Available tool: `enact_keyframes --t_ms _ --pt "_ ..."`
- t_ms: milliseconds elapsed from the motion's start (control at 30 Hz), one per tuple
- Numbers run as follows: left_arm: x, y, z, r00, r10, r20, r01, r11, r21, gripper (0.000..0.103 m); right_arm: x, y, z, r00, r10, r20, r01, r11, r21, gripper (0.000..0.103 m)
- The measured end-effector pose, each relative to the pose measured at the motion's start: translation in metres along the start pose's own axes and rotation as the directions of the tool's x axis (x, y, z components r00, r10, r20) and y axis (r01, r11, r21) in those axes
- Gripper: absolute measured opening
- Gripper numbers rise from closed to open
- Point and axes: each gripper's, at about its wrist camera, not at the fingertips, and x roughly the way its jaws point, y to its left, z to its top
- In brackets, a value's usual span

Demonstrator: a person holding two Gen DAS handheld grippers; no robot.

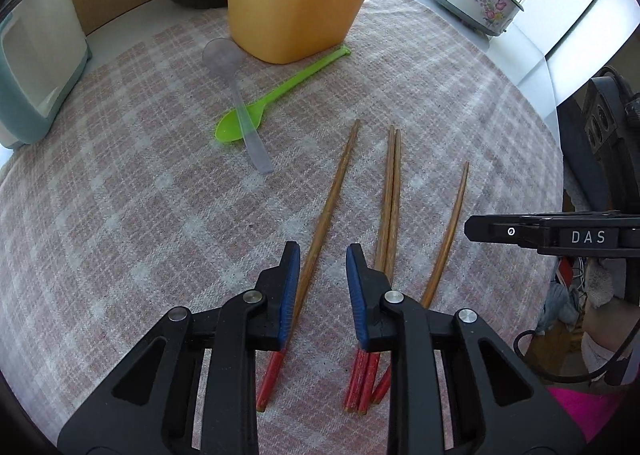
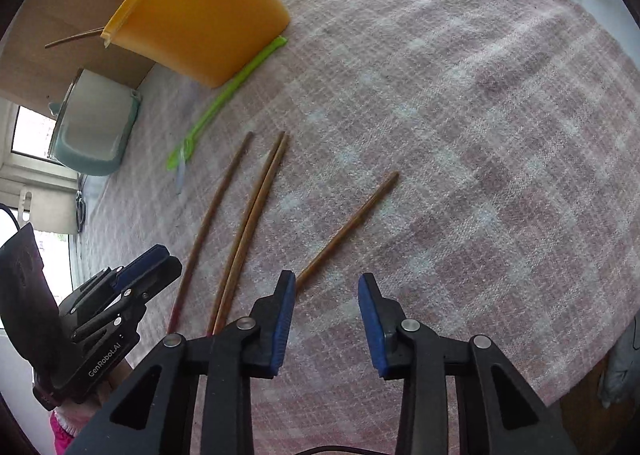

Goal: Organize utensils
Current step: 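Move both tools back down to the chopsticks lying on the cloth, then grasp a red-tipped chopstick with the left tool while the right tool grasps another chopstick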

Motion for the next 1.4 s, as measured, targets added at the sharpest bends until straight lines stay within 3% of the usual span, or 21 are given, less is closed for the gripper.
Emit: enact_keyframes --t_ms 400,600,800,1000,1033,1100,1167,1233,1333,1400 --pt "0.019 0.001 0.008 1.0 -0.003 -0.029 0.004 1.0 0.029 0.023 0.017 0.016 0.008 0.997 -0.076 -0.013 0.076 0.996 0.041 0.033" --pt "0.027 -0.003 0.012 0.999 -0.021 -0.038 0.022 0.999 0.038 0.023 0.027 0.04 0.019 0.985 -0.168 -0.035 0.167 0.985 -0.032 0.028" --pt "0.031 -0.004 0.016 0.999 0.021 -0.041 -0.019 0.999 0.046 0.008 0.038 0.063 0.032 0.972 -0.231 -0.033 0.226 0.967 -0.12 0.014" --pt "0.028 -0.001 0.01 0.999 0.031 -0.037 -0.03 0.999 0.045 0.007 0.041 0.078 0.048 0.961 -0.276 0.005 0.27 0.937 -0.224 0.005" --pt "0.026 0.0 0.008 0.999 0.03 -0.037 -0.029 0.999 0.034 0.006 0.04 0.08 0.051 0.959 -0.282 0.015 0.277 0.929 -0.245 0.0" --pt "0.025 0.002 0.005 0.999 0.033 -0.04 -0.032 0.999 0.027 0.006 0.038 0.082 0.058 0.952 -0.304 0.036 0.301 0.909 -0.289 0.0" --pt "0.023 0.001 0.003 0.998 0.049 -0.044 -0.048 0.998 0.042 0.006 0.039 0.082 0.065 0.959 -0.282 0.015 0.274 0.917 -0.289 0.0" --pt "0.023 -0.001 0.002 0.997 0.062 -0.049 -0.059 0.996 0.06 0.006 0.036 0.073 0.073 0.973 -0.229 -0.022 0.218 0.947 -0.237 0.002" --pt "0.023 -0.003 0.004 0.997 0.063 -0.054 -0.059 0.996 0.066 0.006 0.023 0.046 0.08 0.987 -0.141 -0.075 0.131 0.983 -0.126 0.036" --pt "0.024 -0.003 0.005 0.996 0.061 -0.06 -0.056 0.996 0.075 0.006 0.023 0.042 0.077 0.989 -0.117 -0.094 0.108 0.99 -0.091 0.035"
